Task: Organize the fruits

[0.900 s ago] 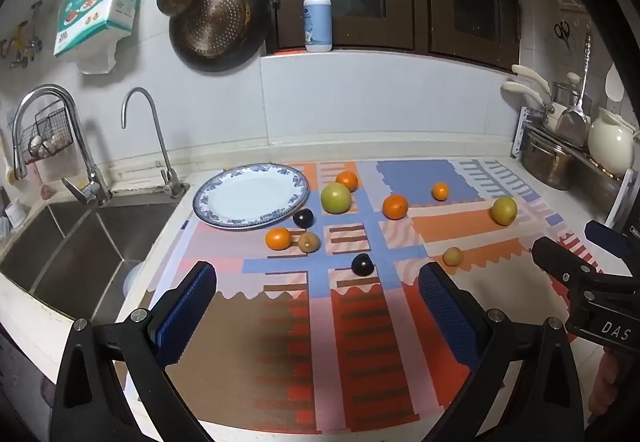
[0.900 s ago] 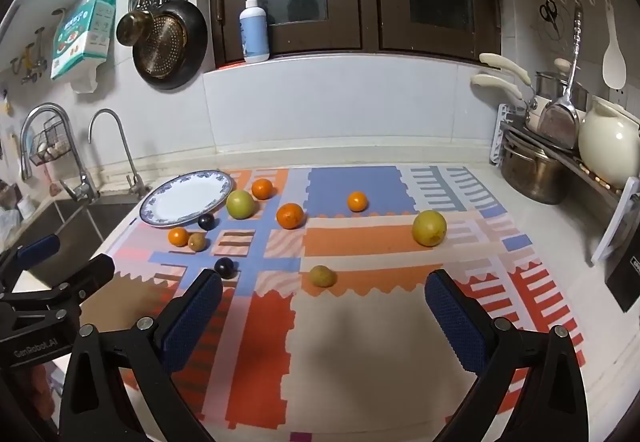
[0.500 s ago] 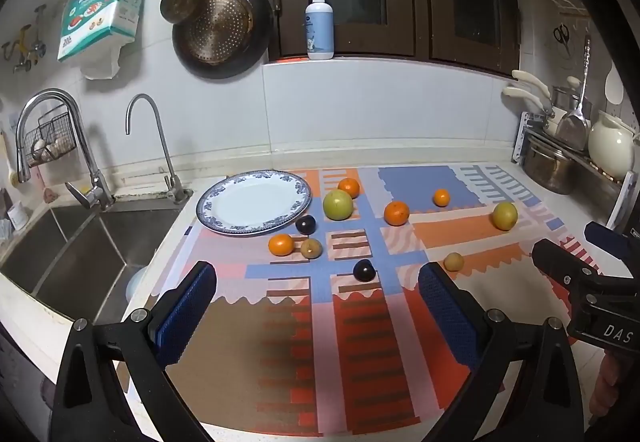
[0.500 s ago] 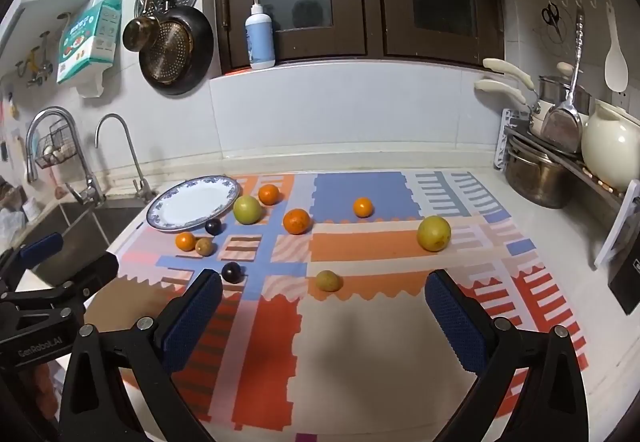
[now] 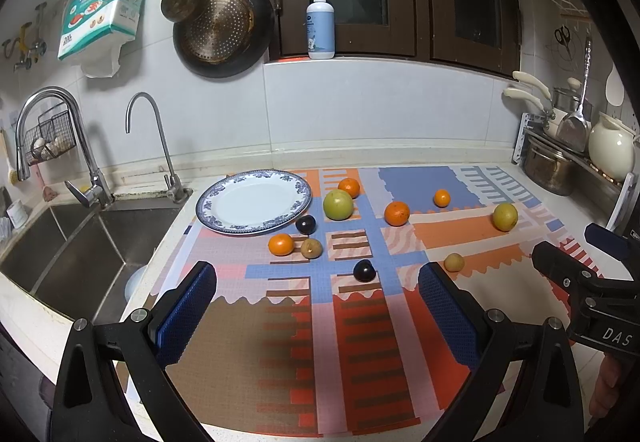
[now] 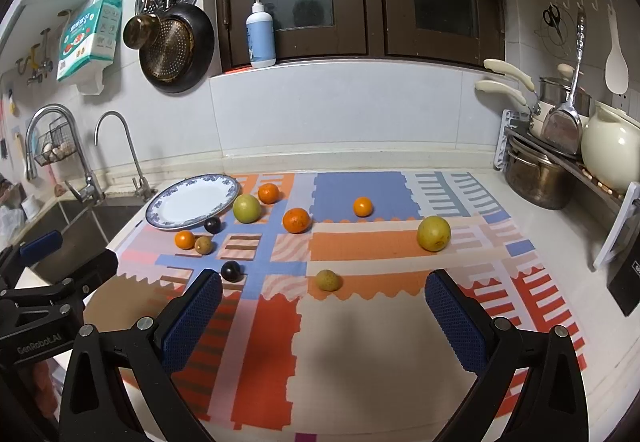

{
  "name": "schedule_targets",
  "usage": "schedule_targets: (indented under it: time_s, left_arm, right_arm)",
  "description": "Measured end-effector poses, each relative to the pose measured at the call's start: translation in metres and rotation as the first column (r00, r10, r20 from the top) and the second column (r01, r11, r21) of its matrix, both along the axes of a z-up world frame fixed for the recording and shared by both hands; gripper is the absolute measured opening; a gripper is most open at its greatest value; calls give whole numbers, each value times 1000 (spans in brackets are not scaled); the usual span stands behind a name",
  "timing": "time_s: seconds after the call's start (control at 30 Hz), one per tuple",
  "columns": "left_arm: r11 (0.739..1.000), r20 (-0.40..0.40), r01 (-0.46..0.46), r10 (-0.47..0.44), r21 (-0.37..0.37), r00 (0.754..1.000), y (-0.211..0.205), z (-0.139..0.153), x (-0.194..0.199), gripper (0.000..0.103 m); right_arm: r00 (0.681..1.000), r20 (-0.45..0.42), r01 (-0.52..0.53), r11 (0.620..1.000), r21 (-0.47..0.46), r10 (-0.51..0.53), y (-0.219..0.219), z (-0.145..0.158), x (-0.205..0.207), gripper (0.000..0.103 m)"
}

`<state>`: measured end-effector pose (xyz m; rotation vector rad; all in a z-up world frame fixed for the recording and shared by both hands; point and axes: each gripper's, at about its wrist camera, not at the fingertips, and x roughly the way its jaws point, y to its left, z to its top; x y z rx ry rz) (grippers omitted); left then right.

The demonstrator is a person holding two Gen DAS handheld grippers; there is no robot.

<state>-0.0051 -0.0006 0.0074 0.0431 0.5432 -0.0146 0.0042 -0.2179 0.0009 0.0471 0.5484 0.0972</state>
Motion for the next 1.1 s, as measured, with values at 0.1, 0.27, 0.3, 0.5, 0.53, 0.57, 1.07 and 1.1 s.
schedule_targets:
  time_s: [0.1,0.27,0.3,0.5,0.53,0.57,1.07,1.1]
  left_arm:
    - [1000,0,-1,1,0,1000,0,0,0,103]
    - [1000,1,-2,2,1,1000,1,-1,0,103]
    - [1000,2,0,0,-1,1000,1,-1,0,103]
    - [1000,-1,1,-1,-1,1000,2,-1,0,103]
    - [1000,1,1,-1,-2,1000,1,-1,0,103]
    - [1000,1,0,0,-1,1000,1,-1,0,103]
    - [1000,2,-1,1,-2,1000,2,-1,0,103]
    - [1000,2,0,0,-3,1000,3,-1,-1,103]
  right_arm:
    - [1000,0,-1,1000,0,1,0,0,0,102]
    - [1000,-2,-2,1000,0,2,0,-1,0,102]
    - [1000,-2,-2,1000,0,2,0,-1,0,102]
    - [1000,-2,-2,1000,-1,2,1,0,0,102]
    - [1000,-1,-3,1000,-1,3,1,0,0,102]
    - [1000,-1,-3,1000,-2,3,1,0,0,102]
    - [1000,-2,-10,1000,-6,10,3,-2,1,102]
    - [1000,-2,-10,1000,-6,10,3,-2,1,102]
